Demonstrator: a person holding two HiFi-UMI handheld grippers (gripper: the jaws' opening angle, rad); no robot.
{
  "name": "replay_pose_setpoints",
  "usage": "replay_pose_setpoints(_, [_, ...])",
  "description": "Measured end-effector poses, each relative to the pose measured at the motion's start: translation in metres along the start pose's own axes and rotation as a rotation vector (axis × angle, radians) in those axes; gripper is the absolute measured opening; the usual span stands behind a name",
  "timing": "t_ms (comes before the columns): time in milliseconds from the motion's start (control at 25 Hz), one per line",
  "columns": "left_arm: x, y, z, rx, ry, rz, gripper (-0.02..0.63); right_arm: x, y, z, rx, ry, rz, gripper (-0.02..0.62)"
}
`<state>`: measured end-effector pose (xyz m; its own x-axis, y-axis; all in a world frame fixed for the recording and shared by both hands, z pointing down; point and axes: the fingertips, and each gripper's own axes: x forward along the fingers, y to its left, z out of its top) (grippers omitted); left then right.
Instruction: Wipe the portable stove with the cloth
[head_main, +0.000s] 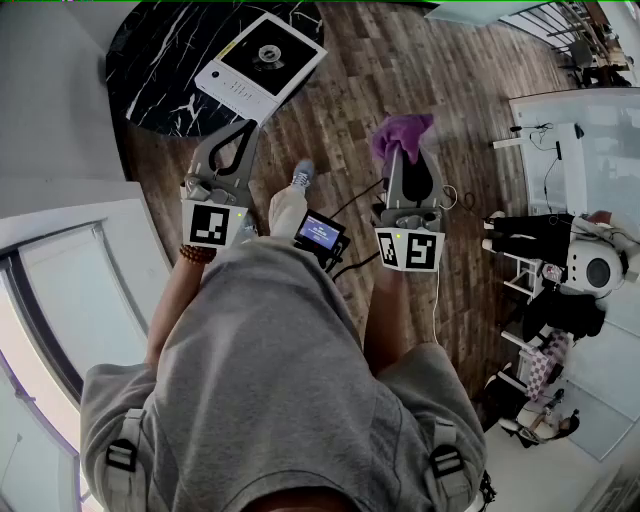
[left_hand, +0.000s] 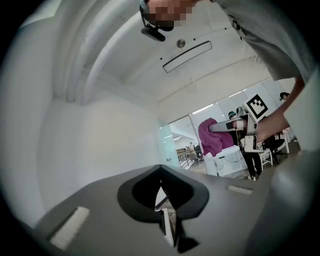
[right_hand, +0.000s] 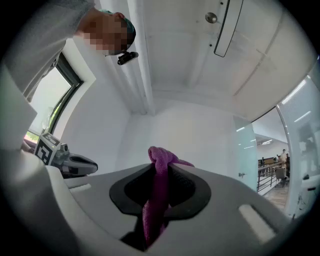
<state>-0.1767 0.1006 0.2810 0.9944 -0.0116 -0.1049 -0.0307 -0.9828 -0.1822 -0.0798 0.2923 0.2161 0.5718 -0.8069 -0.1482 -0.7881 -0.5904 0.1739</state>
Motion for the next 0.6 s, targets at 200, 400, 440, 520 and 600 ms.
replay_pose_setpoints(200, [-0.003,0.006,-0.005,0.002,0.008,-0.006,0.003,0.010,0.003,-0.004,0.012,0.003,0.010,0.075])
replay_pose_setpoints(400, [-0.005,0.013,-0.019,-0.012,0.041,0.006,0.002,0.024,0.008,-0.015,0.043,0.021,0.101,0.084])
replay_pose_setpoints(440, [-0.004,0.014,-0.022,-0.012,0.049,0.009,0.002,0.026,0.008,-0.017,0.047,0.022,0.115,0.084])
replay_pose_setpoints(520, [-0.003,0.015,-0.027,-0.019,0.066,0.015,0.003,0.032,0.005,-0.023,0.050,0.030,0.129,0.086])
replay_pose_setpoints(600, [-0.001,0.016,-0.031,-0.022,0.083,0.020,0.003,0.040,0.001,-0.032,0.055,0.044,0.132,0.086])
